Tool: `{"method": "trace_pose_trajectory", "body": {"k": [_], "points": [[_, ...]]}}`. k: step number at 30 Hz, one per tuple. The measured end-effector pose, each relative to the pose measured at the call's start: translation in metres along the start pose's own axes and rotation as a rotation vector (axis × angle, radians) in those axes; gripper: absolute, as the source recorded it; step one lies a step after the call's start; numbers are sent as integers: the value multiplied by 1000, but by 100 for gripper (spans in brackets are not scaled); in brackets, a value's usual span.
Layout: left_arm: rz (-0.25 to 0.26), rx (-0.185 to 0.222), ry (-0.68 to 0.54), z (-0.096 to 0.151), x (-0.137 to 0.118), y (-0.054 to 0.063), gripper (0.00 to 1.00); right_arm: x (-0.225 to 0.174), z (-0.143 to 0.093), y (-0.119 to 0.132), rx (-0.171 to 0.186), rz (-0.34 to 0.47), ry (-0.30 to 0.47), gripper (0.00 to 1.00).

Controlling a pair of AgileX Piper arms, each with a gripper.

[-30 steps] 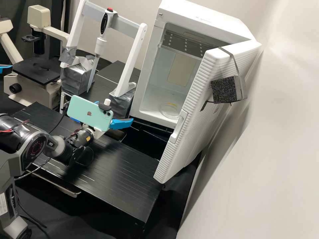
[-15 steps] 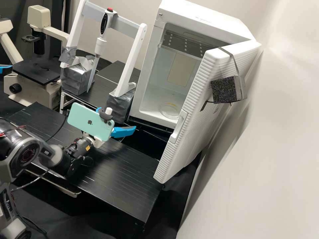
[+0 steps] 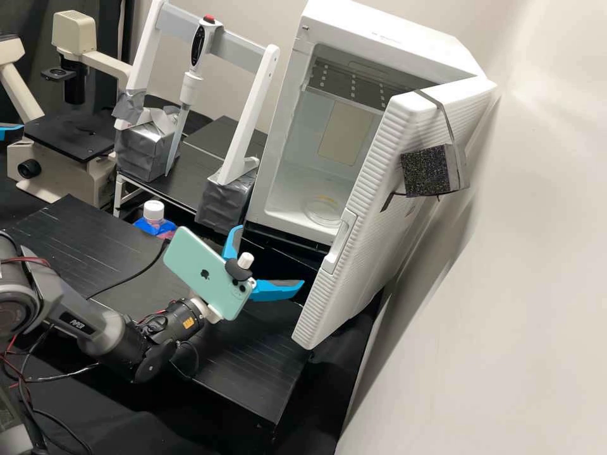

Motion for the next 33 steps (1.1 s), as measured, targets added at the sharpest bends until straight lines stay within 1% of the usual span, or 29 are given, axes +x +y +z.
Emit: {"method": "trace_pose_trajectory", "body": {"k": [3,5,8,11,14,16,22,24,31,33], "points": [[0,0,0,0,0,0,100,12,-2,9,2,28,23,100],[0,0,0,0,0,0,100,22,-6,15,11,41,49,100],[0,0,0,0,0,0,100,37,-11,20,25,38,69,100],[0,0,0,0,0,0,100,53,-15,21,31,25,77,100],[0,0,0,0,0,0,100,69,-17,19,29,5,78,100],[0,0,0,0,0,0,100,81,-18,17,27,-11,74,100],[0,0,0,0,0,0,100,116,-16,8,19,-68,29,100],[0,0,0,0,0,0,100,124,-14,6,15,-85,9,100],[0,0,0,0,0,0,100,150,-14,-3,5,-123,-24,100],[0,0,0,0,0,0,100,156,-12,-5,-4,-132,-36,100]]}}
